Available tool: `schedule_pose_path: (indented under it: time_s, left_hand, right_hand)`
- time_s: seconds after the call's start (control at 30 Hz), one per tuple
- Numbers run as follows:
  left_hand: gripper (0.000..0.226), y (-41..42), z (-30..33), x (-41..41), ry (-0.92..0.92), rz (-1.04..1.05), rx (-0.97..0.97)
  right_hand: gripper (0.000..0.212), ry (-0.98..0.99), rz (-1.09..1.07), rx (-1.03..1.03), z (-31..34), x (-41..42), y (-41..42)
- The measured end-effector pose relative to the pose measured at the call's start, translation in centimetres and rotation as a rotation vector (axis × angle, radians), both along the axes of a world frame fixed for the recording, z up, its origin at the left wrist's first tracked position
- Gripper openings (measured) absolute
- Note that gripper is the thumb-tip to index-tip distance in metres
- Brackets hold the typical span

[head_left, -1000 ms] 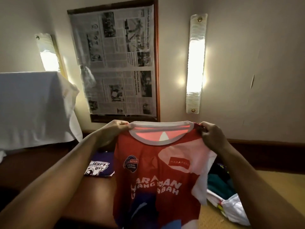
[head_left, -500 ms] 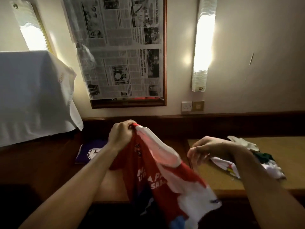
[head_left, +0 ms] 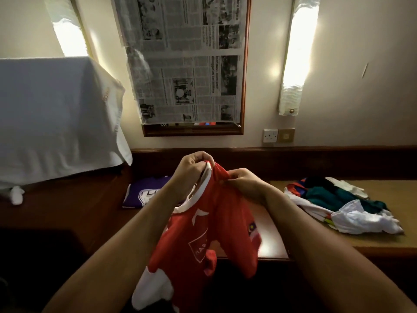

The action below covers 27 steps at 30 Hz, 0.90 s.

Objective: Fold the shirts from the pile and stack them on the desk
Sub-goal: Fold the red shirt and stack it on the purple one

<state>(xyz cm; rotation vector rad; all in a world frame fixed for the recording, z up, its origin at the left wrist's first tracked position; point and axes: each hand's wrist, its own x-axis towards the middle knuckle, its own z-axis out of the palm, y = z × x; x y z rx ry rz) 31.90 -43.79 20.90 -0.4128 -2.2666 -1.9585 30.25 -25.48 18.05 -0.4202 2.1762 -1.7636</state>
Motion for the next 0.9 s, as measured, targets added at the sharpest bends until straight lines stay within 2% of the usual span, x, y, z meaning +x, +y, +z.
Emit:
schedule_pose_path:
  time_s: [0.07,0.1,0.17,0.2,0.23,0.3,0.33,0.4,0.47,0.5,0.57,0.63,0.67,0.77,0.9]
  left_hand:
    - [0.02,-1.4,-1.2,0.3,0.087,0.109,0.038]
    - [0.02,-2.0,-2.5,0.5,0.088,0.096,0.028]
    - [0.061,-2.8,-6.7,0.5,-0.003,0.014,-0.172]
    - [0.069,-2.8,-9.0,0.6,-0.056,0.006,-0.318]
    - [0.067,-2.7,-11.2,0.4,-0.072,0.005,-0.429]
    - [0.048,-2.3,-14.4,0.1,-0.132,-0.005,-0.569]
    - [0.039,-2.0,-15.4,0.2,-0.19,-0.026,-0.587]
    - [0.035,-0.9,-16.3,0.8,-0.303,-0.051,-0.54]
    - [0.03,0.3,-17.1,0.7,-0.332,-0.023,-0.531]
    - [0.025,0.6,-17.3,0.3,-0.326,0.009,-0.561]
    - [0.02,0.5,-17.6,-1.4,-0.262,0.138,-0.809]
    - [0.022,-0.2,-17.5,-2.7,-0.184,0.36,-1.085]
    - [0.024,-0.5,-17.3,-3.0,-0.131,0.469,-1.104]
    - [0.02,-0.7,-16.3,-3.8,0.048,0.692,-0.84]
    - [0.012,0.0,-14.7,-4.9,-0.068,0.523,-0.471]
  right_hand:
    - [0.011,0.069,-0.047,-0.062,0.8,-0.2,0.0]
    - [0.008,0.104,-0.042,-0.081,1.3,-0.3,0.0]
    - [0.02,0.186,-0.017,-0.03,2.3,-0.3,0.2]
    - [0.024,0.223,-0.008,0.022,2.8,-0.2,0.3]
    - [0.026,0.261,-0.005,0.056,3.2,-0.1,0.5]
    - [0.029,0.275,-0.037,0.032,3.6,-0.4,1.4]
    - [0.029,0.259,-0.064,0.0,3.7,-0.4,1.9]
    - [0.025,0.248,-0.115,-0.017,3.8,-0.6,3.3]
    - [0.022,0.25,-0.163,-0.011,3.6,-0.9,5.0]
    - [0.022,0.248,-0.193,-0.014,3.4,-1.1,5.9]
    - [0.022,0.228,-0.261,-0.024,3.0,-1.3,8.1]
    - [0.024,0.208,-0.338,-0.007,2.3,-1.5,10.7]
    - [0.025,0.212,-0.376,0.026,1.9,-1.6,12.1]
    - [0.029,0.234,-0.414,0.214,0.5,-1.2,15.5]
    - [0.028,-0.052,-0.3,0.344,-0.8,-0.1,18.7]
